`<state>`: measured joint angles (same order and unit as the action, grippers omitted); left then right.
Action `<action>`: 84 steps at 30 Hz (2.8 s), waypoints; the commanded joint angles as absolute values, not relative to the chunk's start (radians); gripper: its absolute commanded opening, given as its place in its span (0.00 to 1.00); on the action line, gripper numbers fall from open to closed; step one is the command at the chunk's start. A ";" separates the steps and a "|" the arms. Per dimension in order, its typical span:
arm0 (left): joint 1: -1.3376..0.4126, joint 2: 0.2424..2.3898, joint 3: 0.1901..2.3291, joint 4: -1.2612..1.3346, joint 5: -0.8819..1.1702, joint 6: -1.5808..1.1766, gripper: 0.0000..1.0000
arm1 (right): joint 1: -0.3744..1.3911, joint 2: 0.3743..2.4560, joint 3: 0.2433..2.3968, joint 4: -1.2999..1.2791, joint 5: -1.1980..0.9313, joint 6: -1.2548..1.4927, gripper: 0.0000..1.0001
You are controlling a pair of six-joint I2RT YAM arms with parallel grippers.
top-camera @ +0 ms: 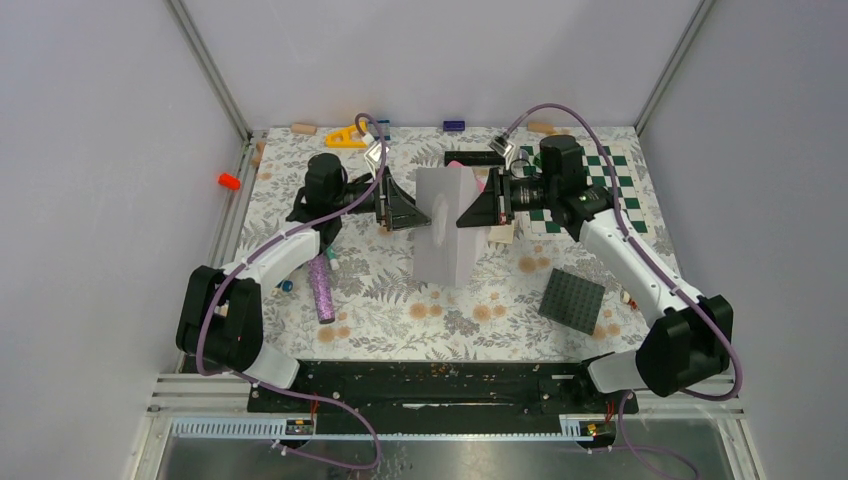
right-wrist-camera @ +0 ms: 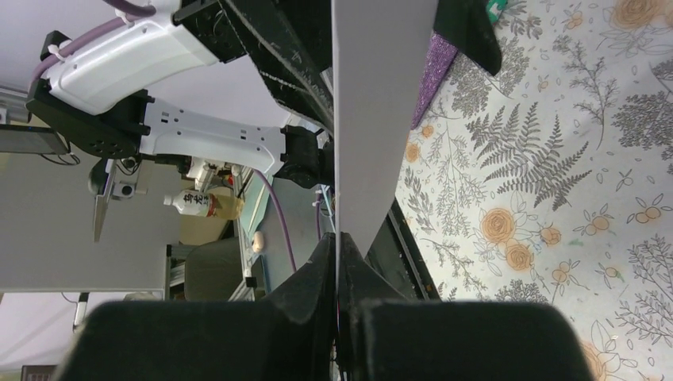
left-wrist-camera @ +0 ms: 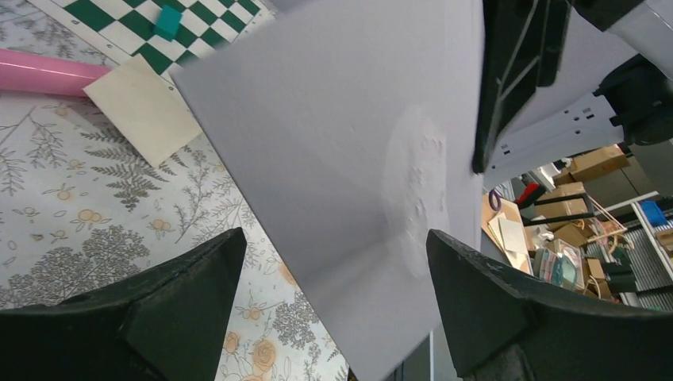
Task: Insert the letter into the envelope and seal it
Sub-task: Adjust the envelope.
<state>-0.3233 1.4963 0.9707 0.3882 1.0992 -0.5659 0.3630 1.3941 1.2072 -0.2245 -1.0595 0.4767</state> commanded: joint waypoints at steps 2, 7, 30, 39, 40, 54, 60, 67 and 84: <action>-0.315 1.480 0.958 0.495 1.185 -0.607 0.83 | 0.322 1.401 1.215 -0.174 -1.080 0.494 0.00; -0.308 1.490 0.962 0.494 1.195 -0.619 0.77 | 0.306 1.420 1.212 -0.175 -1.083 0.490 0.00; -0.308 1.529 0.969 0.579 1.233 -0.718 0.51 | 0.286 1.481 1.227 -0.238 -1.055 0.428 0.00; -0.303 1.532 0.971 0.577 1.230 -0.725 0.43 | 0.277 1.471 1.229 -0.238 -1.064 0.429 0.00; -0.299 1.535 0.973 0.572 1.229 -0.726 0.41 | 0.275 1.469 1.227 -0.237 -1.065 0.429 0.00; -0.287 1.540 0.966 0.606 1.238 -0.757 0.32 | 0.256 1.483 1.226 -0.237 -1.072 0.431 0.00; -0.288 1.549 0.963 0.645 1.250 -0.789 0.12 | 0.254 1.490 1.227 -0.237 -1.074 0.433 0.00; -0.286 1.550 0.962 0.664 1.248 -0.808 0.00 | 0.244 1.496 1.233 -0.236 -1.072 0.430 0.43; -0.259 1.528 0.940 0.720 1.212 -0.854 0.00 | 0.116 1.496 1.251 -0.472 -0.519 0.284 0.78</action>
<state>-0.2672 1.5513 0.9508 0.6281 1.2182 -0.8368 0.1402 1.4914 1.2224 -0.4061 -0.7242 0.3271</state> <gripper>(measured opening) 0.009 0.769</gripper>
